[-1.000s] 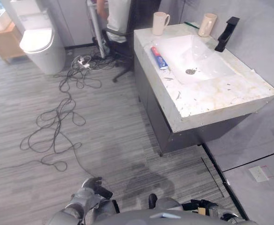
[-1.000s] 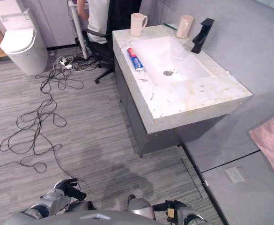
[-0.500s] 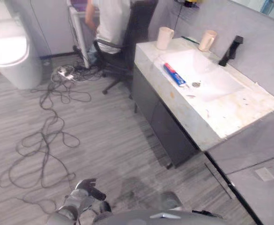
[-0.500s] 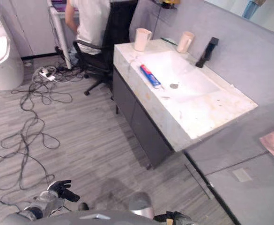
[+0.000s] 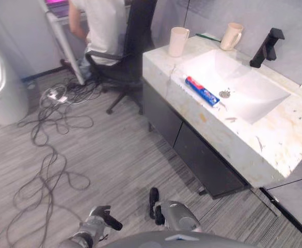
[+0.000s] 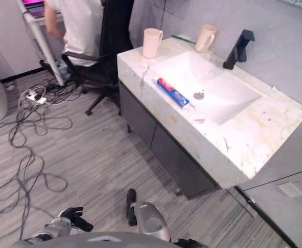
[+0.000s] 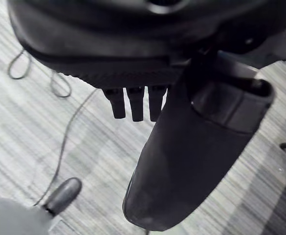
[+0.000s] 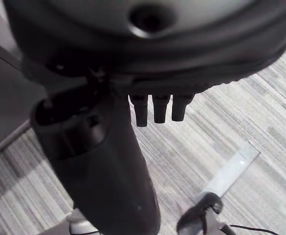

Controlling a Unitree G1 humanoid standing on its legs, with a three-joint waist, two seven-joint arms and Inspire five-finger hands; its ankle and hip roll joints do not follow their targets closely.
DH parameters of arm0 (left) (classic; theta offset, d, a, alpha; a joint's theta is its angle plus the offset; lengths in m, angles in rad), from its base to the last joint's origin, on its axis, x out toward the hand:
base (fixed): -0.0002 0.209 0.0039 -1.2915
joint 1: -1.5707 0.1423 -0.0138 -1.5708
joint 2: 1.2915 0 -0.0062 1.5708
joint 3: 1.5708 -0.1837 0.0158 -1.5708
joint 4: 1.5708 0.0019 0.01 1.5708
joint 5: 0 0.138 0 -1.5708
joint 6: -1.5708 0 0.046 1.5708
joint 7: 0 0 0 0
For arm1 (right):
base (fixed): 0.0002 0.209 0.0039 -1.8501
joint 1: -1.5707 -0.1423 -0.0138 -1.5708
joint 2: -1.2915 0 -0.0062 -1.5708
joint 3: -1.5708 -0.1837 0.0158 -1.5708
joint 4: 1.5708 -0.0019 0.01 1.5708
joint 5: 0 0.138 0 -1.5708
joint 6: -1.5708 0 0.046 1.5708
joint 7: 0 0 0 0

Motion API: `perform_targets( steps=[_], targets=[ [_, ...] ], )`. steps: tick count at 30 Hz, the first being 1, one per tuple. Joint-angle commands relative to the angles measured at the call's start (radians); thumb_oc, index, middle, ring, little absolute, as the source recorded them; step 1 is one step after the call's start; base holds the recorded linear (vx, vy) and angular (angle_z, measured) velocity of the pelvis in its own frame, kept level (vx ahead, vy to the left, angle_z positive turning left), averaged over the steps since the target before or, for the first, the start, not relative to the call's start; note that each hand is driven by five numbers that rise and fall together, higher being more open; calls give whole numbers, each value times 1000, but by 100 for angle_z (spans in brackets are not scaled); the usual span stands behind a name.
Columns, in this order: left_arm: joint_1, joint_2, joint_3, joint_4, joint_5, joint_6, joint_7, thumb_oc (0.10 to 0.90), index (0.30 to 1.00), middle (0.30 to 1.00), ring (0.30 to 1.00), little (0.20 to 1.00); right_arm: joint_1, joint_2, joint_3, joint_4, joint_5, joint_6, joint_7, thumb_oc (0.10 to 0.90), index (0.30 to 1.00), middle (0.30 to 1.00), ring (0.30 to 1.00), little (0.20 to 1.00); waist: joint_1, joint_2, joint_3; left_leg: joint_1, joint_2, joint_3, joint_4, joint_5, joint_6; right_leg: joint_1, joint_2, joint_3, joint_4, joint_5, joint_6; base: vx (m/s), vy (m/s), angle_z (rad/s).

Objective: Organize the bathroom.

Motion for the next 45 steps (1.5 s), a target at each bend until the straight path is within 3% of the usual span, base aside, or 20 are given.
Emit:
perform_targets(
  steps=[1,3,4,7,10,11,15,18,20,21,24,26,29,30,33,34,35,39,41,45],
  targets=[
    [-59,42,2,-25,36,-72,7,800,900,900,900,900,-23,-54,15,18,28,-8,-3,800,900,900,900,900,-47,23,-2,-125,-116,-81,248,183,-39,42,5,24,-130,49,137,290,-3,-1],
    [-66,41,-1,-34,9,-66,1,800,900,900,900,900,-19,-63,6,8,28,-9,5,800,900,900,900,900,-41,27,3,-197,-88,-82,412,299,-98,98,4,44,-147,33,121,252,20,-13],
    [-73,40,-2,-43,6,-51,7,800,900,900,900,900,-21,-66,8,0,33,-8,5,800,900,900,900,900,-38,15,-1,-242,-70,-74,465,318,-102,124,-9,56,-159,26,119,217,64,-33],
    [-91,42,-9,-55,6,-16,4,800,900,900,900,900,-47,-70,6,-4,61,-11,5,800,900,900,900,900,-19,-11,1,-336,16,-31,525,255,-55,178,-30,104,-166,0,114,182,116,-59],
    [-94,43,-8,-70,-3,-9,22,800,900,900,900,900,-83,-49,19,15,80,-17,-15,800,900,900,900,900,14,-28,6,-389,44,-56,426,181,13,207,-45,180,-157,-21,127,173,222,-92],
    [-93,42,-8,-71,3,-11,24,800,900,900,900,900,-87,-46,21,19,77,-20,-17,800,900,900,900,900,22,-24,11,-385,50,-76,389,176,15,216,-40,196,-154,-27,130,229,311,-144],
    [-58,49,-7,-64,-10,-43,50,800,900,900,900,900,-93,-43,43,39,92,-46,-31,800,900,900,900,900,83,-8,26,-398,79,-273,87,232,-8,264,-18,334,-142,-86,150,278,308,-114],
    [-43,56,9,-51,-4,-54,55,800,900,900,900,900,-86,-53,34,41,72,-51,-26,800,900,900,900,900,105,3,26,-414,110,-328,38,272,-25,292,-33,377,-140,-114,165,268,292,-211],
    [-47,58,16,-41,5,-57,56,800,900,900,900,900,-83,-52,23,43,60,-53,-30,800,900,900,900,900,103,8,25,-397,113,-310,28,264,-22,295,-52,370,-131,-121,178,161,271,-129],
    [-57,61,24,-29,11,-41,34,800,900,900,900,900,-77,-49,9,43,62,-59,-38,800,900,900,900,900,84,28,10,-334,108,-258,-17,247,-20,271,-91,341,-112,-118,206,126,307,-62],
    [-46,68,13,-10,17,-39,36,800,900,900,900,900,-70,-37,-1,27,21,-69,-19,800,900,900,900,900,68,41,-3,-280,93,-200,-51,231,-11,237,-131,303,-83,-105,234,91,270,-54],
    [-43,69,16,-7,8,-37,37,800,900,900,900,900,-70,-35,2,26,12,-74,-17,800,900,900,900,900,69,41,-5,-275,91,-187,-54,227,-10,233,-137,289,-79,-104,237,-10,127,-67],
    [-1,66,68,17,-43,-49,71,800,900,900,900,900,-82,-3,11,24,-48,-99,10,800,900,900,900,900,107,38,-9,-245,94,-27,-68,211,-4,219,-180,68,-59,-102,252,-96,127,-115],
    [23,67,93,16,-38,-50,79,800,900,900,900,900,-89,10,19,24,-71,-102,17,800,900,900,900,900,137,33,-11,-238,100,44,-75,209,-5,205,-211,-74,-60,-86,257,-17,44,-150],
    [46,70,103,20,-6,-60,84,800,900,900,900,900,-91,19,23,34,-27,-97,10,800,900,900,900,900,159,24,-14,-215,93,92,-75,172,-6,197,-219,-163,-85,-76,255,25,-14,-170],
    [48,69,104,20,4,-62,93,800,900,900,900,900,-89,20,22,36,-9,-96,7,800,900,900,900,900,161,19,-16,-215,86,94,-75,166,-3,201,-211,-157,-111,-65,251,38,-59,-85],
    [48,64,99,12,-1,-56,103,800,900,900,900,900,-86,17,24,43,6,-94,6,800,900,900,900,900,155,18,-19,-214,83,86,-70,169,1,209,-173,-107,-143,-59,237,31,-48,-31],
    [53,57,107,5,-14,-63,132,800,900,900,900,900,-88,5,26,50,-26,-91,7,800,900,900,900,900,162,7,-15,-260,90,83,47,181,-10,234,-146,-82,-161,-58,189,19,-45,16],
    [55,56,111,-8,-43,-76,160,800,900,900,900,900,-89,-17,46,29,-61,-75,3,800,900,900,900,900,198,-11,3,-383,91,-21,241,219,-41,287,-137,-40,-189,-66,166,0,5,-15],
    [53,55,130,-16,-40,-100,192,800,900,900,900,900,-105,-32,47,31,-42,-90,-1,800,900,900,900,900,208,-10,-4,-370,110,-33,109,231,-34,304,-132,-19,-205,-71,176,12,130,-54]
  ],
)
